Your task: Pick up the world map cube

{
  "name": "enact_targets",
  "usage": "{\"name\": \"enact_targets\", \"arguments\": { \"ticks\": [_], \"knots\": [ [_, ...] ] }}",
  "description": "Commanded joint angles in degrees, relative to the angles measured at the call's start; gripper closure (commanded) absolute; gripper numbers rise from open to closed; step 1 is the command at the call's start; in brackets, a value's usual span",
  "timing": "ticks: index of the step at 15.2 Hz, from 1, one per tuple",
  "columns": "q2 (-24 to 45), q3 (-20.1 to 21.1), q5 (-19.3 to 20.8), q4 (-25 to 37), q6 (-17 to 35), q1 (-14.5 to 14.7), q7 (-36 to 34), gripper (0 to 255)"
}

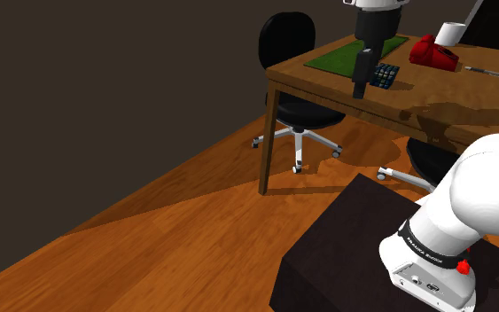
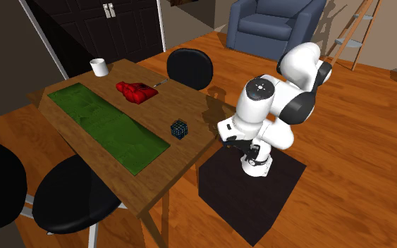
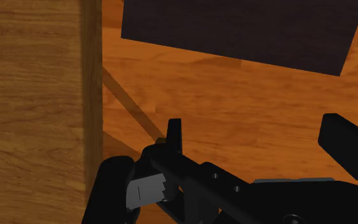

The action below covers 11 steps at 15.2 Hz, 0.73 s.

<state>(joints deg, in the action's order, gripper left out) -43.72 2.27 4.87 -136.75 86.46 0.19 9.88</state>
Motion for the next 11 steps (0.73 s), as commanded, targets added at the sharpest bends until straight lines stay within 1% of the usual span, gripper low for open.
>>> {"name": "enact_targets", "arguments": {
  "ticks": [1,6,11],
  "knots": [
    [0.0,0.0,0.0,0.0,0.0,0.0,0.0,0],
    [1.0,-7.1,4.4,1.0,1.7,-2.4,7.8,0],
    [4.1,-14.2,7.9,3.7,3.9,-4.2,15.5,0]
  ]
}}
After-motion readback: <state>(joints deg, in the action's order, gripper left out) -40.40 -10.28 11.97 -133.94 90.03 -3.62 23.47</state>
